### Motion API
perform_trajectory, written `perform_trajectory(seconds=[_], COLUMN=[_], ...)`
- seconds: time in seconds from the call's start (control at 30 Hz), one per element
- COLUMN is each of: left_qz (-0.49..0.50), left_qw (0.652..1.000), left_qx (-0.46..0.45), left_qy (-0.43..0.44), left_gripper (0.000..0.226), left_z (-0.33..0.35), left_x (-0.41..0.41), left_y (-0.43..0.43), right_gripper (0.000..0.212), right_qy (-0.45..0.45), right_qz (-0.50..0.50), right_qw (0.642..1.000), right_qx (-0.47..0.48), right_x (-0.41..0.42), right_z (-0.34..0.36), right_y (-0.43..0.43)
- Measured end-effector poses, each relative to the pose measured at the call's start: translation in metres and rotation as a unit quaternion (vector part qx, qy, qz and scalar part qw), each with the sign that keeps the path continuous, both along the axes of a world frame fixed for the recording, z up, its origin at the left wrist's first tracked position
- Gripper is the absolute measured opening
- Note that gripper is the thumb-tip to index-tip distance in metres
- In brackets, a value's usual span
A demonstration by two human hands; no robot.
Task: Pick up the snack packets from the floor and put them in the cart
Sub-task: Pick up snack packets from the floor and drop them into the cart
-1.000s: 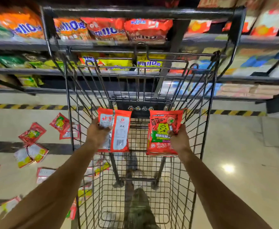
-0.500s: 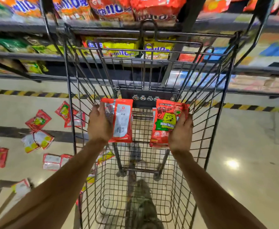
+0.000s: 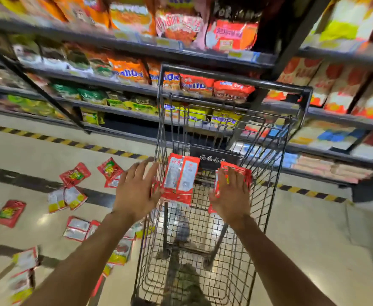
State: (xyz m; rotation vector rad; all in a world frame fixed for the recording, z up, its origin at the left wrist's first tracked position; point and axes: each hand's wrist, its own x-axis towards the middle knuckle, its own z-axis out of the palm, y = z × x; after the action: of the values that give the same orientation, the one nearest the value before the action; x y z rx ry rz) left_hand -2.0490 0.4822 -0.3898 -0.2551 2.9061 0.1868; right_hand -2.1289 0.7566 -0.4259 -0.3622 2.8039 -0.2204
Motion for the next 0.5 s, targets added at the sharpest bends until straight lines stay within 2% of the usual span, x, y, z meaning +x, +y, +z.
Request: perform_trajectory(seconds=[0.27,0.5], left_qz=[0.114,0.237], left_qw=[0.992,0.964], left_qx=[-0.02,-0.043], left_qy=[0.056,0.116], left_gripper=[0.082,0.082], left_z=[0.087,0.14], left_x=[0.151,0.38], left_y=[-0.115,-0.228], right_gripper=[0.083,0.087], right_qy=[0.118,0.154], right_qz=[0.155,0.247], right_qw=[0.981,0.957], right_qx=[0.002,-0.001], right_x=[0.091,0.256], right_z=[0.105,0.17], right_y=[-0.132,-0.274])
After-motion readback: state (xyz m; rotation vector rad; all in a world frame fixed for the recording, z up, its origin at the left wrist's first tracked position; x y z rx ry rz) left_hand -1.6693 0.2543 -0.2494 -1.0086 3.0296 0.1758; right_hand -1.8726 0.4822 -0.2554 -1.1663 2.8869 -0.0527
